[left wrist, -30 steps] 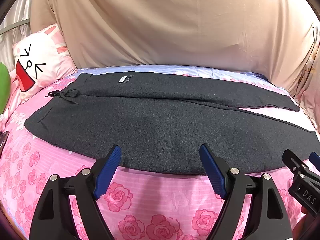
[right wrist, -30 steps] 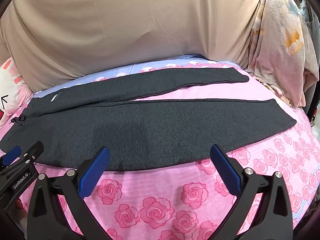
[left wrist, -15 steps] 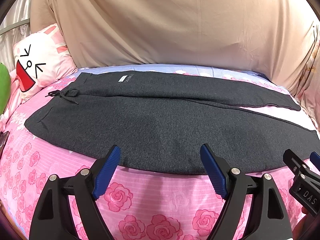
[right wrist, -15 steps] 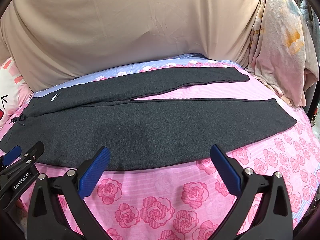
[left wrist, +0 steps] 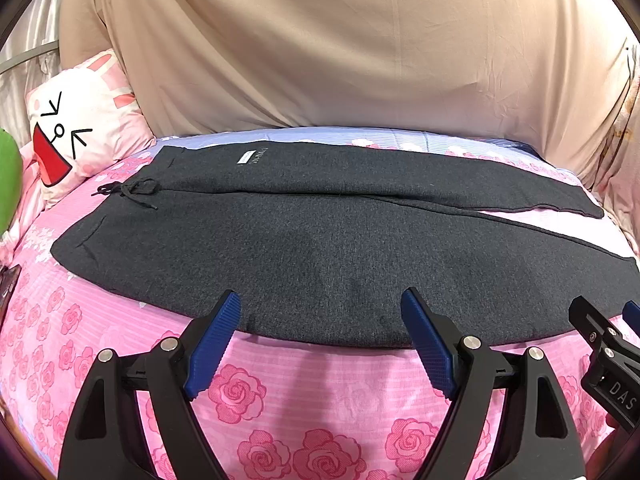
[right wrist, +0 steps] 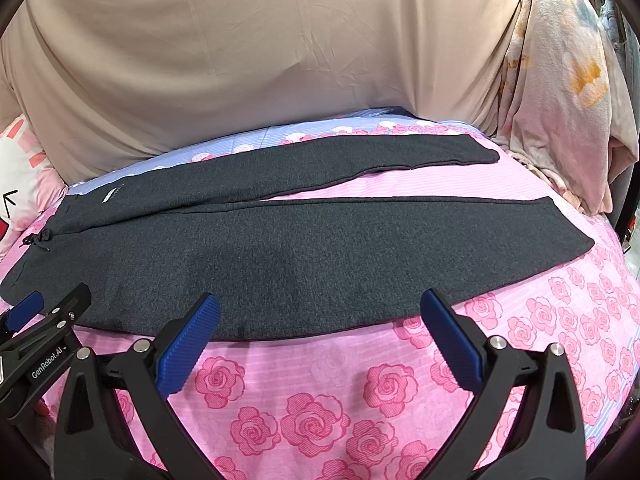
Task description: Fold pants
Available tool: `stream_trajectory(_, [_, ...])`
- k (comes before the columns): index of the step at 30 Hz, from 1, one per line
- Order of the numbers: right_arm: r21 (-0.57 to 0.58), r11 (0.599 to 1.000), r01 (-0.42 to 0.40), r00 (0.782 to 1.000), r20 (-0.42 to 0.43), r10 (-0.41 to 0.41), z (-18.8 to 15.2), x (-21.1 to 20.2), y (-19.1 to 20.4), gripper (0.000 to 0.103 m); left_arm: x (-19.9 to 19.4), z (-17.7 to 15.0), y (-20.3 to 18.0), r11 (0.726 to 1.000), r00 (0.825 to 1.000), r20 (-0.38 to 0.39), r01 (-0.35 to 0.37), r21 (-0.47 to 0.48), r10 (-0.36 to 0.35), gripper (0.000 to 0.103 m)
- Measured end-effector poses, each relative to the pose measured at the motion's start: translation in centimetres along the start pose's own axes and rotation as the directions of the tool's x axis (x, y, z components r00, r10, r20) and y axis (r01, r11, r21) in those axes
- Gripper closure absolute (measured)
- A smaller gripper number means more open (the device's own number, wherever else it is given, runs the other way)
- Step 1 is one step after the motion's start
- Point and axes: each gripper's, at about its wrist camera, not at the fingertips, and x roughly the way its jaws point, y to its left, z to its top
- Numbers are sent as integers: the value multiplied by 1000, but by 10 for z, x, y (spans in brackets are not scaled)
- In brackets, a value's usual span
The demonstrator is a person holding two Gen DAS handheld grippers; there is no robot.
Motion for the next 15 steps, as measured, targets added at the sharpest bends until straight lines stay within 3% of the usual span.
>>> stream_trajectory(15, [0,1000,-2,1000,-3,2,-1,2,2,5,-1,-1,1,1000,1000,-3,-1,0,1,23])
